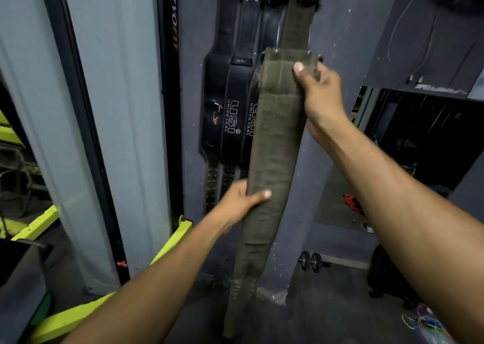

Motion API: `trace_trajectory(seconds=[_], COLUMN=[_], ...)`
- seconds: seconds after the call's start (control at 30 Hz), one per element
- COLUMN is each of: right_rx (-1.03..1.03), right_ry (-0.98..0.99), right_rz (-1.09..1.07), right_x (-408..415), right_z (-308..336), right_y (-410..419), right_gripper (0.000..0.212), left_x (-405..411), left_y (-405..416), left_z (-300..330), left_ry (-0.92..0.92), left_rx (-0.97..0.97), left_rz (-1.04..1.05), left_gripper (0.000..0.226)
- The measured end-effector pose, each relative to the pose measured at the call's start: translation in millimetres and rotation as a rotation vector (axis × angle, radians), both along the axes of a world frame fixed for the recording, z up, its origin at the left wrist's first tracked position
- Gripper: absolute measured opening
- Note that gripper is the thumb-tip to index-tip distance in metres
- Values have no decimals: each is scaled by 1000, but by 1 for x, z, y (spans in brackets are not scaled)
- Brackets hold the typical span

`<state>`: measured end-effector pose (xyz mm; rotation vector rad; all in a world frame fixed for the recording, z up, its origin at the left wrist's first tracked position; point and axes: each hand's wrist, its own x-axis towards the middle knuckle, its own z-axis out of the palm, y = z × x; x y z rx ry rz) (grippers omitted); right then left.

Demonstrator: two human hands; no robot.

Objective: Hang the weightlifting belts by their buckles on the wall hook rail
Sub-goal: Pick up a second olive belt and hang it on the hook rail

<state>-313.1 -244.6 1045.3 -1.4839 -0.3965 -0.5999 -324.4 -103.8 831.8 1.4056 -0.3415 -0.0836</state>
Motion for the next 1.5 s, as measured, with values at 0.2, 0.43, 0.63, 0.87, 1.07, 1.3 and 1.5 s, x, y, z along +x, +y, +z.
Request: trace_trajectory(seconds=[0.2, 0.43, 0.63, 0.87, 1.07, 1.3, 1.5], right_rx=[-3, 24, 65, -188, -264, -324, -417], right_ry=[-122, -122, 32, 103, 165, 472, 725], right_rz=[-61, -72, 10, 28, -30, 130, 223], right_x=[10, 17, 23, 27, 32, -11, -41], right_z=[53, 56, 15, -53, -94, -284, -388], right_y=[-4, -4, 10, 25, 20, 9, -4], right_gripper=[31, 31, 25, 29, 42, 30, 24], left_x=[-8, 2, 9, 24, 36, 52, 49], left_y=[26, 34, 19, 23, 22, 25, 16], left_z=[-131, -101, 44, 147, 129, 140, 150], left_ry=[222, 187, 28, 35, 30, -85, -156], left_rx=[338, 276, -80, -284, -323, -360, -343], left_rz=[-90, -67, -29, 88, 156, 161, 79], left_gripper=[14, 27, 19, 36, 34, 23, 24])
